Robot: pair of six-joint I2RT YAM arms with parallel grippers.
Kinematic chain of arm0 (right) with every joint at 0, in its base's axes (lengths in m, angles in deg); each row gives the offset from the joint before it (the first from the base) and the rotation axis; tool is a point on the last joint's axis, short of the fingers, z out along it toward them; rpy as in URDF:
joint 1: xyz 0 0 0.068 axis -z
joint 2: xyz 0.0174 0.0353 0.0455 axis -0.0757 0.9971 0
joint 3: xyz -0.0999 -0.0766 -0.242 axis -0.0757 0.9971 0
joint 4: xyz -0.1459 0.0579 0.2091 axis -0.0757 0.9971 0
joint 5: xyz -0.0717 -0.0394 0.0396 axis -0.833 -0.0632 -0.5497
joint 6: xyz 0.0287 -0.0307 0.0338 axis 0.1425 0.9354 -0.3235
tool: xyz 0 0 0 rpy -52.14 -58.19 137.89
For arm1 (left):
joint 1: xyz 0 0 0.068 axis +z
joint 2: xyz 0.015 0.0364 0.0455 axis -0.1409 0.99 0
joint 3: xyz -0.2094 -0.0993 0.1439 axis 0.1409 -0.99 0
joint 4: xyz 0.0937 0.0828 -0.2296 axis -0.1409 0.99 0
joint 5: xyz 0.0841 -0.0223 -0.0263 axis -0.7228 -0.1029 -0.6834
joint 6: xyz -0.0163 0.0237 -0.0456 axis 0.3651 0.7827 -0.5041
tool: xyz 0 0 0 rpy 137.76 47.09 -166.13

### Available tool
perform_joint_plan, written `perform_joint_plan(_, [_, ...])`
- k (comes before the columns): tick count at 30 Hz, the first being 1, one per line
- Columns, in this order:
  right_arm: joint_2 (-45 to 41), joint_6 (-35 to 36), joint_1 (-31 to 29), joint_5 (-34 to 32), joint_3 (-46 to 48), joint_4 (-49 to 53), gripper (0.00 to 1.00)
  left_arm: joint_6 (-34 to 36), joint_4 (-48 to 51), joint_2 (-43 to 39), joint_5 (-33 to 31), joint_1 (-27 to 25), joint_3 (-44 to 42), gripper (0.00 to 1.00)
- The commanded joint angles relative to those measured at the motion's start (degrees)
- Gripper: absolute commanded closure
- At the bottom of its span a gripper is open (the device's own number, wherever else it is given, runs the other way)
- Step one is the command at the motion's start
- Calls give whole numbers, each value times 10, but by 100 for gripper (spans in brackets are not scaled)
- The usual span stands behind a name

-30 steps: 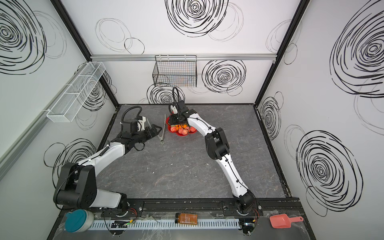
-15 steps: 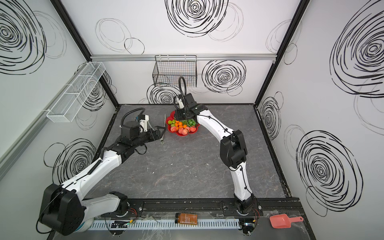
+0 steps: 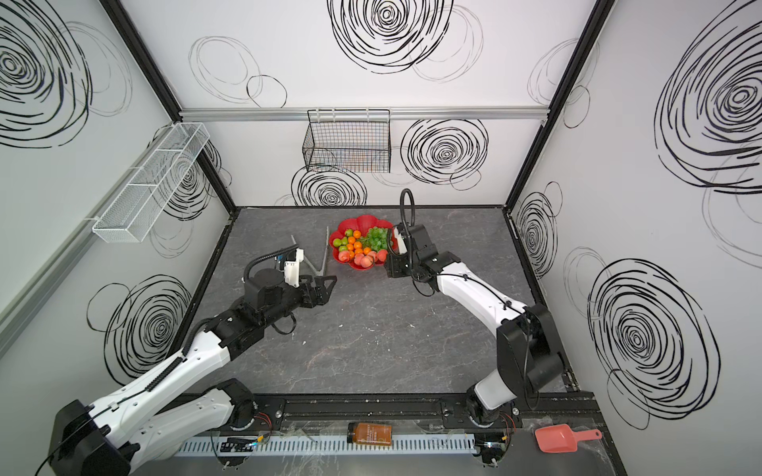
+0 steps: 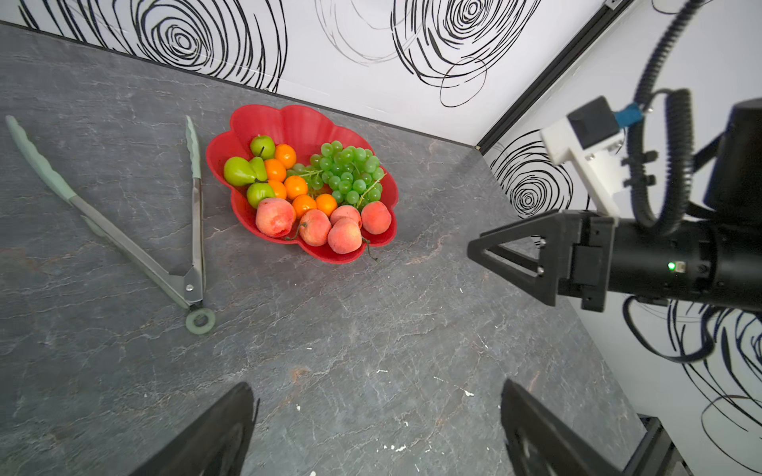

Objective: Place and organize the fake fruits in the fruit bowl

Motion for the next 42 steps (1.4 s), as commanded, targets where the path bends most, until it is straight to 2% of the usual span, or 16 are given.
perform_joint_plan(1, [-67, -21, 27, -35, 77, -72, 38, -6, -63, -30, -46, -6, -42, 4])
perform_joint_plan(5, [-165, -35, 80, -49, 182, -141, 30, -16, -114, -88, -119, -1, -99, 4])
perform_joint_plan(7, [-220, -33, 103, -77, 238, -197, 25, -12, -135, -115, -163, 5, -124, 4])
perform_joint_plan(9, [-258, -33, 119, -117, 267, -214, 9, 2, -165, -129, -184, 15, -141, 4])
perform_joint_plan(12, [-299, -26, 127, -189, 299, -237, 0, 47, -212, -136, -198, 32, -161, 4])
perform_joint_plan(16, [-337, -5, 145, -226, 350, -301, 0, 119, -279, -126, -175, 80, -183, 4])
perform_joint_plan(18, [-343, -5, 158, -244, 373, -331, 0, 158, -319, -119, -122, 119, -201, 4])
perform_joint_plan(24, [-320, 47, 192, -261, 443, -460, 0, 223, -392, -80, -65, 213, -239, 4])
perform_joint_plan(26, [-304, 72, 204, -264, 458, -495, 0, 224, -393, -57, -68, 233, -240, 4])
perform_joint_plan(31, [-235, 93, 241, -258, 469, -532, 0, 233, -442, 20, -20, 287, -237, 4])
perform_joint_plan(33, [-202, 82, 258, -239, 467, -545, 0, 264, -463, 49, -27, 290, -236, 4])
perform_joint_plan(38, [-139, 81, 268, -215, 488, -644, 0, 282, -572, 110, -19, 295, -259, 4])
perform_joint_plan(42, [-114, 87, 277, -195, 474, -669, 0, 316, -712, 168, 37, 302, -282, 4])
